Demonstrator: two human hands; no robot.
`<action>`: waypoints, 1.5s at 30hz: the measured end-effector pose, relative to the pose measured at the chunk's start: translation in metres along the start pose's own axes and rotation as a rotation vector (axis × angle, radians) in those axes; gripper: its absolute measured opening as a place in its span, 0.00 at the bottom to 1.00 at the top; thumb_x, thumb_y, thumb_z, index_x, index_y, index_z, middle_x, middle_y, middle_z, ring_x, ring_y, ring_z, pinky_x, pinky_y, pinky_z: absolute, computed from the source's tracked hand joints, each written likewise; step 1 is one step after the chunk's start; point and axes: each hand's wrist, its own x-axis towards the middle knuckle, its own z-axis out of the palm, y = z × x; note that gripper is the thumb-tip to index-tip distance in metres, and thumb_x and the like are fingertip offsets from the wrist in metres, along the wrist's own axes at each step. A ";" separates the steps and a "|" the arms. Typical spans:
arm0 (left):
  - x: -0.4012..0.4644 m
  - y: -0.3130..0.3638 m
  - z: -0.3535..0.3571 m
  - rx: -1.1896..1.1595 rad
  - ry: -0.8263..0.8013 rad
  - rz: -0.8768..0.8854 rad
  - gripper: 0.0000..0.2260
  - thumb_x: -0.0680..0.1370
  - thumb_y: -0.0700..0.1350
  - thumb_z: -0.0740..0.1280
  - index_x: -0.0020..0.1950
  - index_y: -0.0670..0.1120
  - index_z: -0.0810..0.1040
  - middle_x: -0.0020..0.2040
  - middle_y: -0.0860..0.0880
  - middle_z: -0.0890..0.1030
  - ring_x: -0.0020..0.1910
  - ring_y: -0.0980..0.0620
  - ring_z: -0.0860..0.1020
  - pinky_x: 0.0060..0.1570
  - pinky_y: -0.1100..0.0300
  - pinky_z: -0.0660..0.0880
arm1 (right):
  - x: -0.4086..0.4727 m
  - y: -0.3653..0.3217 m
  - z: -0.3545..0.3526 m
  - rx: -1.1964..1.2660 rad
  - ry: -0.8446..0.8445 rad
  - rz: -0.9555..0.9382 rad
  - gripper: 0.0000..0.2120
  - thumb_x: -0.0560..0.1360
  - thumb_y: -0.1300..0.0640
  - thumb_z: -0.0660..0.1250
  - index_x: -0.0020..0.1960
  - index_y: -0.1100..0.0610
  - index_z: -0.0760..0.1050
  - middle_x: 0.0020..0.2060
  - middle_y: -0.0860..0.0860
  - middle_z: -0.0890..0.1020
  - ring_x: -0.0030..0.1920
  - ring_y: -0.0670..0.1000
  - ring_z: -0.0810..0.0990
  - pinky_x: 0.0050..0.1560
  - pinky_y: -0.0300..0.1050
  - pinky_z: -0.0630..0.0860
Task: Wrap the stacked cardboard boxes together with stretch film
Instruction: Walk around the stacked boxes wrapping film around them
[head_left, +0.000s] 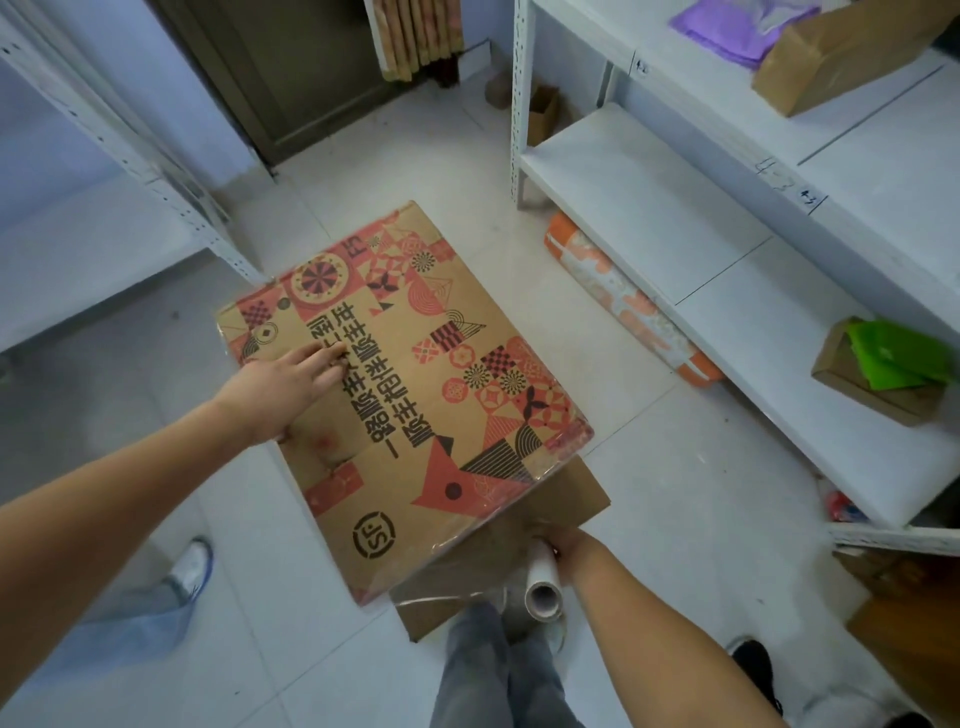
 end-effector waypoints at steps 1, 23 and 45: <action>0.001 -0.002 0.000 -0.035 -0.010 0.015 0.45 0.73 0.43 0.70 0.77 0.46 0.41 0.78 0.48 0.40 0.77 0.46 0.48 0.60 0.55 0.74 | -0.001 -0.001 0.002 0.020 0.019 -0.003 0.08 0.80 0.60 0.60 0.49 0.65 0.72 0.33 0.59 0.79 0.38 0.56 0.74 0.41 0.49 0.79; 0.024 0.150 -0.019 -0.621 0.446 -0.050 0.37 0.73 0.73 0.50 0.77 0.57 0.54 0.78 0.48 0.54 0.77 0.42 0.50 0.70 0.38 0.52 | -0.008 -0.016 0.003 0.008 0.069 0.137 0.19 0.81 0.50 0.55 0.59 0.66 0.71 0.42 0.59 0.77 0.46 0.57 0.75 0.43 0.49 0.73; 0.028 0.151 -0.012 -0.582 0.459 -0.096 0.38 0.72 0.73 0.54 0.77 0.57 0.51 0.77 0.48 0.54 0.76 0.41 0.50 0.72 0.40 0.51 | 0.040 -0.042 -0.033 -0.167 -0.264 0.157 0.04 0.76 0.64 0.62 0.42 0.60 0.72 0.31 0.56 0.80 0.30 0.52 0.80 0.29 0.42 0.78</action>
